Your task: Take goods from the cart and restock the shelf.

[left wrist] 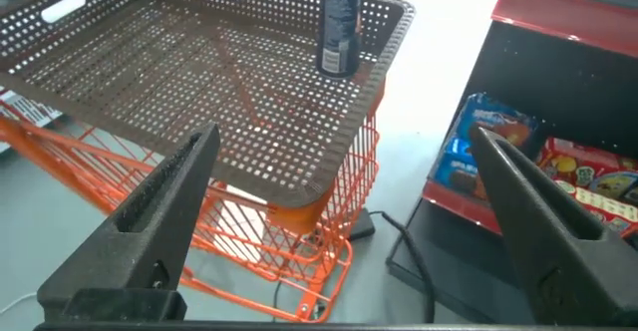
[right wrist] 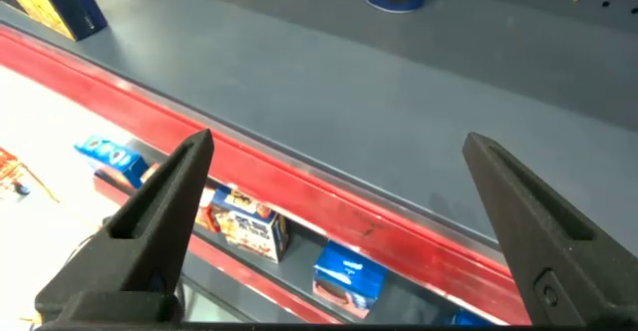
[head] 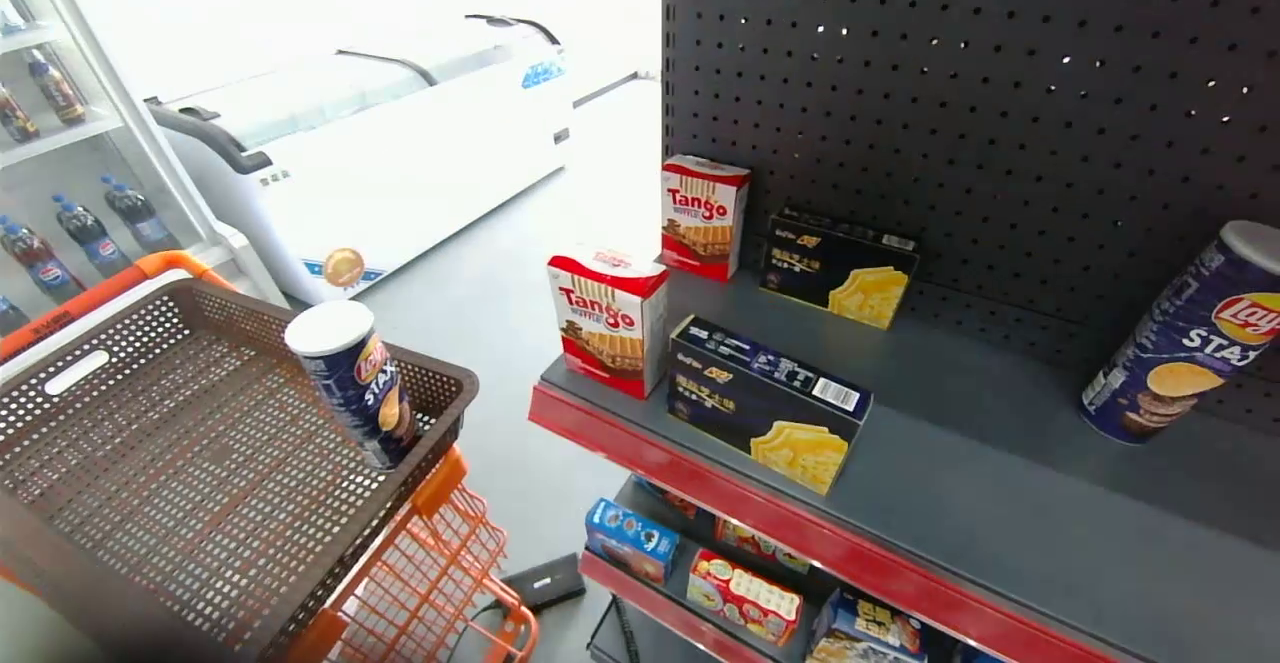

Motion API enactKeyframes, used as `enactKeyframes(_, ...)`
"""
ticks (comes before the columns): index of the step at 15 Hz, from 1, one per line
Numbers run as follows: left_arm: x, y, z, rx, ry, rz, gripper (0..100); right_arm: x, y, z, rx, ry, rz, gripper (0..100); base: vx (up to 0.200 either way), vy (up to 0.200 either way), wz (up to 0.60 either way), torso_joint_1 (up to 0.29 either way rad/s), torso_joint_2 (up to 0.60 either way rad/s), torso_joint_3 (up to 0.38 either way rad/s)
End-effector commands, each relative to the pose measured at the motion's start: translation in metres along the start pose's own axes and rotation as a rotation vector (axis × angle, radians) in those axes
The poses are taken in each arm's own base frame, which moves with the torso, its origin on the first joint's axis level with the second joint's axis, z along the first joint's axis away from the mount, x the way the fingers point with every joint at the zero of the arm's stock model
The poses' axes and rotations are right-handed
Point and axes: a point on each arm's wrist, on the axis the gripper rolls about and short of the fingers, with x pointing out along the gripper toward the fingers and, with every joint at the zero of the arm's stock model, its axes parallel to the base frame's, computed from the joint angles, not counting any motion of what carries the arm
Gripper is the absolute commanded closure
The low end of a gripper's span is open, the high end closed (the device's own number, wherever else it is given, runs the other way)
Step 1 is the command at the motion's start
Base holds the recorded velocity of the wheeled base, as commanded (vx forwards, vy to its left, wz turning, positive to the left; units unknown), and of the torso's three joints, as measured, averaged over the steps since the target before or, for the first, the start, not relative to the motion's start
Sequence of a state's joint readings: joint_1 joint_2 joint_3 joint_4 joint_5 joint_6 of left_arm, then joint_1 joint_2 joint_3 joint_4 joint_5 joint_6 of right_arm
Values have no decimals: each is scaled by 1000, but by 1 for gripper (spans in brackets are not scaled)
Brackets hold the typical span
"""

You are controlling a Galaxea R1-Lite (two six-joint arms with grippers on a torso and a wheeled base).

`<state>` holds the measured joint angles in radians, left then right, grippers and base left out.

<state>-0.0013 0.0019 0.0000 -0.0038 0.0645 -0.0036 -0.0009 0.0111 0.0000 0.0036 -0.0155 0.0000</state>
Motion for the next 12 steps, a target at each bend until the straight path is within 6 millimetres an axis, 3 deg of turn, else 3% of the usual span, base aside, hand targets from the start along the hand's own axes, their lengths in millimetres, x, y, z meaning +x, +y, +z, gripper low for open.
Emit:
enactKeyframes(1, 0, 0, 0, 1, 0, 1, 0, 0, 0, 0, 0, 1, 1, 0, 0, 0, 0, 0, 0, 0)
enactKeyframes(7, -2, 0, 7, 21, -23, -3, 0, 0, 0, 0, 0, 1, 1, 0, 0, 0, 0, 0, 0, 0)
enactKeyframes(8, -7, 0, 29, 64, -48, -20, 0, 0, 0, 0, 0, 1, 1, 0, 0, 0, 0, 0, 0, 0)
enactKeyframes(10, 0, 0, 53, 71, 62, -54, 0, 0, 0, 0, 0, 1, 1, 0, 0, 0, 0, 0, 0, 0)
enactKeyframes(12, 26, -2, 75, 51, 190, -87, 0, 0, 0, 0, 0, 1, 1, 0, 0, 0, 0, 0, 0, 0)
